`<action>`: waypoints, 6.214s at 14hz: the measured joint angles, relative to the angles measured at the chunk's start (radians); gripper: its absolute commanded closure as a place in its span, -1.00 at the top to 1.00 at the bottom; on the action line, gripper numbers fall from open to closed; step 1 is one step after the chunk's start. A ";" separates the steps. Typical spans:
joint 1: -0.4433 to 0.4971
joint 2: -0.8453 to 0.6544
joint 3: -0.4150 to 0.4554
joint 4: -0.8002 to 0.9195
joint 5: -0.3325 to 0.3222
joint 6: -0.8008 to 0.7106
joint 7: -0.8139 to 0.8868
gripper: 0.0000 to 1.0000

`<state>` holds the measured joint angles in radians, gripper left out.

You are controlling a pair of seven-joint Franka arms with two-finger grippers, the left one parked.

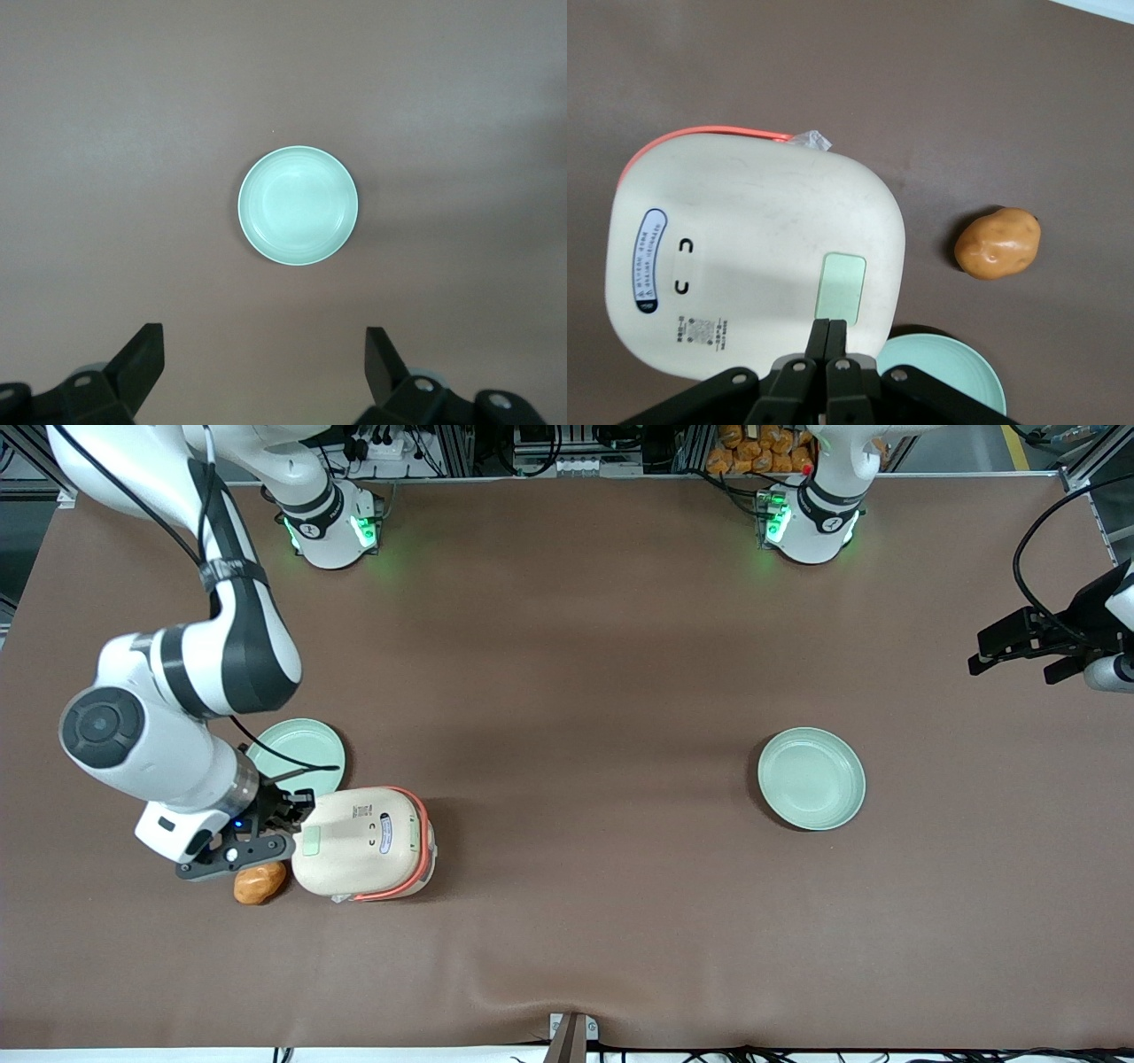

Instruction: Press rice cooker button with right arm

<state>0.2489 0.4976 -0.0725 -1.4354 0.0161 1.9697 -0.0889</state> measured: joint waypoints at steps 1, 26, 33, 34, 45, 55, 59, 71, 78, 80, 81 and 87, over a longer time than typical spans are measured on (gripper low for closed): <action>0.000 0.010 0.000 0.000 0.000 0.012 0.000 -0.99; 0.000 0.065 0.001 -0.011 0.002 0.078 0.000 -1.00; 0.000 0.065 0.001 -0.013 0.002 0.081 0.000 -1.00; 0.000 0.065 0.000 -0.014 0.002 0.082 0.000 -1.00; 0.000 0.059 -0.001 -0.016 0.002 0.113 0.000 -0.83; 0.003 -0.031 0.036 0.040 0.014 -0.039 0.000 0.81; -0.001 -0.092 0.040 0.042 0.099 -0.094 0.000 1.00; -0.101 -0.281 0.037 0.050 0.115 -0.476 -0.001 1.00; -0.208 -0.400 0.016 0.050 0.057 -0.655 -0.003 1.00; -0.218 -0.400 -0.023 0.047 0.055 -0.655 -0.034 1.00; -0.220 -0.400 -0.037 0.045 0.049 -0.655 -0.056 1.00; -0.218 -0.408 -0.038 0.043 0.009 -0.655 -0.069 1.00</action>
<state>0.0311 0.0897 -0.1102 -1.3926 0.0254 1.3147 -0.1576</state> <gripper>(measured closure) 0.000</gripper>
